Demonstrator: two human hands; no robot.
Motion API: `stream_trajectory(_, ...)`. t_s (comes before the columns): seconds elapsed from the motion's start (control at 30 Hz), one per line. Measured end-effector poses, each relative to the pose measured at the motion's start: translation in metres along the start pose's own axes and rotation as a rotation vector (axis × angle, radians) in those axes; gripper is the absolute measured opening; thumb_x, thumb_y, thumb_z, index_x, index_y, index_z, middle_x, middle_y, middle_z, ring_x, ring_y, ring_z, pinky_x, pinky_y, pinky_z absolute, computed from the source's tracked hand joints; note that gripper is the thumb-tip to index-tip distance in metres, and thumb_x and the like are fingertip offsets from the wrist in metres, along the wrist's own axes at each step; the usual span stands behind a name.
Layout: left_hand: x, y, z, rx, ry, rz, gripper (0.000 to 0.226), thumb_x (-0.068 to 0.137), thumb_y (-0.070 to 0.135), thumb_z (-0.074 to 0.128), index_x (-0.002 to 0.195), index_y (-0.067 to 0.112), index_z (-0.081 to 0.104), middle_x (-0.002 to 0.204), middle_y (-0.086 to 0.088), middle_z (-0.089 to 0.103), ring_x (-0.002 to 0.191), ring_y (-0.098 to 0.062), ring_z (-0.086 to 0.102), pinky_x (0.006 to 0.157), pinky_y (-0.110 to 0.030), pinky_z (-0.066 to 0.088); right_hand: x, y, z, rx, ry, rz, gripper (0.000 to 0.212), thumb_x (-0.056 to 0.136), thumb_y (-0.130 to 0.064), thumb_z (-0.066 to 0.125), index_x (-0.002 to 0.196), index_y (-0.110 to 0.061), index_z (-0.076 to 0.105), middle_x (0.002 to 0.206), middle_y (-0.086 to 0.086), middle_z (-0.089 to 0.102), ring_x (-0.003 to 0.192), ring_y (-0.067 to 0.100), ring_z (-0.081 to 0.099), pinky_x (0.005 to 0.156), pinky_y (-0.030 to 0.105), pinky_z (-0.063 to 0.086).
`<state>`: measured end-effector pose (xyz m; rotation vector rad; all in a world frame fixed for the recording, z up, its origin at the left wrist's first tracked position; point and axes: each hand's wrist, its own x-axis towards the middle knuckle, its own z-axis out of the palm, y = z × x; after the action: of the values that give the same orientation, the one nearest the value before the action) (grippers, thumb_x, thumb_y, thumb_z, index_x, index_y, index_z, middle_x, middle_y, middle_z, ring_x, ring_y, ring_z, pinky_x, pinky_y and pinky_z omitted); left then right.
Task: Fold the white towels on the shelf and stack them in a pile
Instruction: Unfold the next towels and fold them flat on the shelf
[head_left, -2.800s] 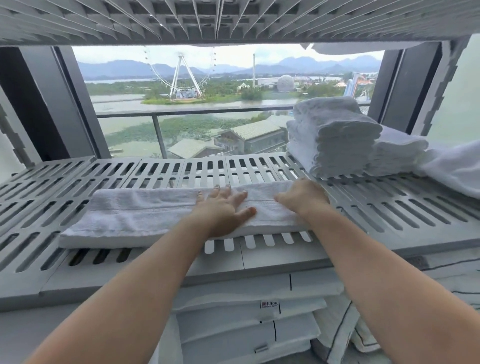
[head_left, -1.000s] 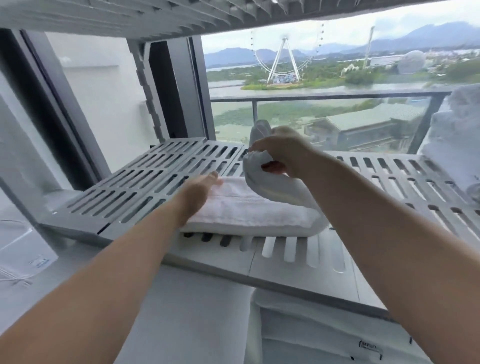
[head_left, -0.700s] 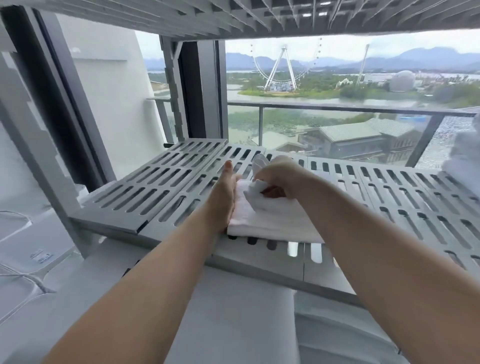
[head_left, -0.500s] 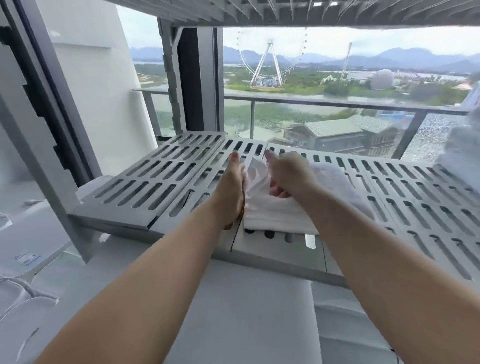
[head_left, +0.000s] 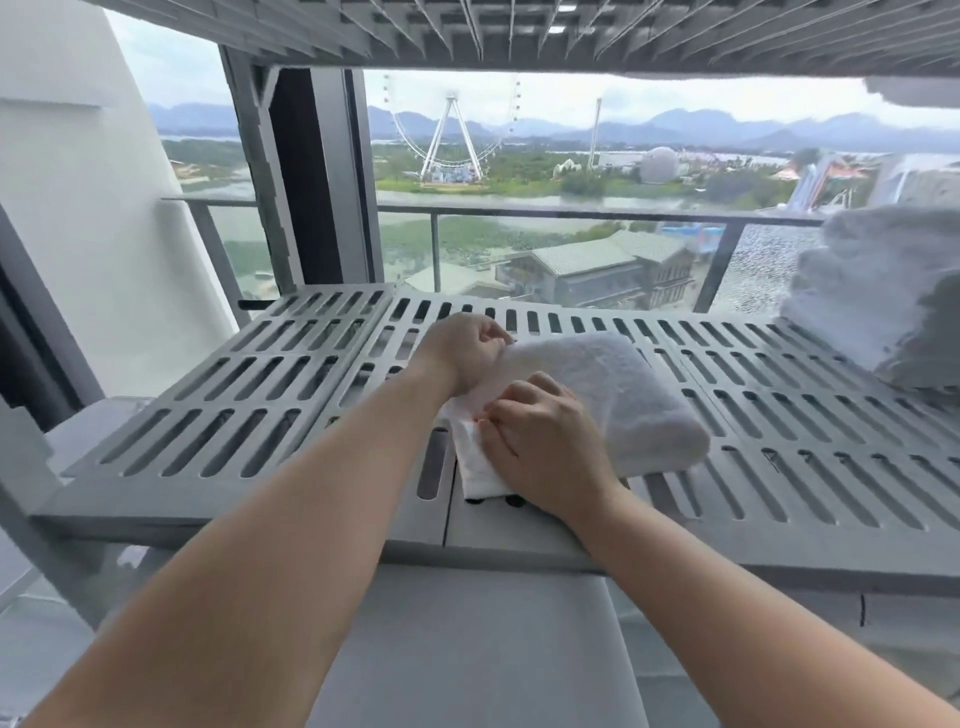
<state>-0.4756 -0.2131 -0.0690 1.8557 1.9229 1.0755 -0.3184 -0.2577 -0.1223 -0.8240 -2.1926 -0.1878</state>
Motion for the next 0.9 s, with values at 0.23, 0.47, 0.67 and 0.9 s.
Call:
stream_trajectory(0.23, -0.017, -0.014, 0.017, 0.226, -0.051, 0.011, 0.026, 0.104, 0.028, 0.041, 0.118, 0.027, 0.063, 0.091, 0.007, 0.064, 0.083, -0.016, 0.061, 0.07, -0.033, 0.047, 0.004, -0.003, -0.001, 0.069, 0.028, 0.033, 0.023, 0.084, -0.022, 0.05, 0.066, -0.011, 0.06, 0.067, -0.001, 0.059, 0.078, 0.018, 0.054, 0.063, 0.027, 0.042)
stream_trajectory(0.47, -0.031, 0.0, 0.029, 0.589, 0.012, -0.061, 0.032, 0.099, 0.016, 0.031, 0.125, 0.016, 0.049, 0.11, -0.012, 0.064, 0.097, -0.03, 0.059, 0.074, -0.041, 0.05, 0.01, 0.029, -0.009, 0.311, 0.052, 0.16, 0.05, 0.092, -0.028, 0.033, 0.058, -0.02, 0.068, 0.064, -0.001, 0.07, 0.06, 0.009, 0.061, 0.06, 0.028, 0.048)
stream_trajectory(0.67, -0.041, 0.007, 0.029, 0.732, -0.061, -0.09, 0.052, 0.096, 0.014, 0.029, 0.148, 0.016, 0.025, 0.129, -0.023, 0.054, 0.118, -0.038, 0.049, 0.086, -0.045, 0.043, 0.008, 0.034, -0.016, 0.194, 0.06, 0.259, 0.052, 0.094, -0.037, 0.038, 0.059, -0.02, 0.073, 0.049, -0.011, 0.061, 0.048, 0.007, 0.058, 0.063, 0.024, 0.048)
stream_trajectory(0.9, -0.048, 0.015, 0.024, 0.681, -0.169, 0.08, 0.056, 0.103, 0.051, 0.026, 0.157, 0.046, 0.01, 0.133, -0.014, 0.057, 0.114, -0.031, 0.057, 0.082, -0.041, 0.051, 0.002, 0.055, -0.042, -0.069, -0.097, 0.316, 0.049, 0.095, -0.04, 0.046, 0.055, -0.015, 0.063, 0.054, -0.004, 0.063, 0.053, 0.015, 0.06, 0.064, 0.028, 0.048)
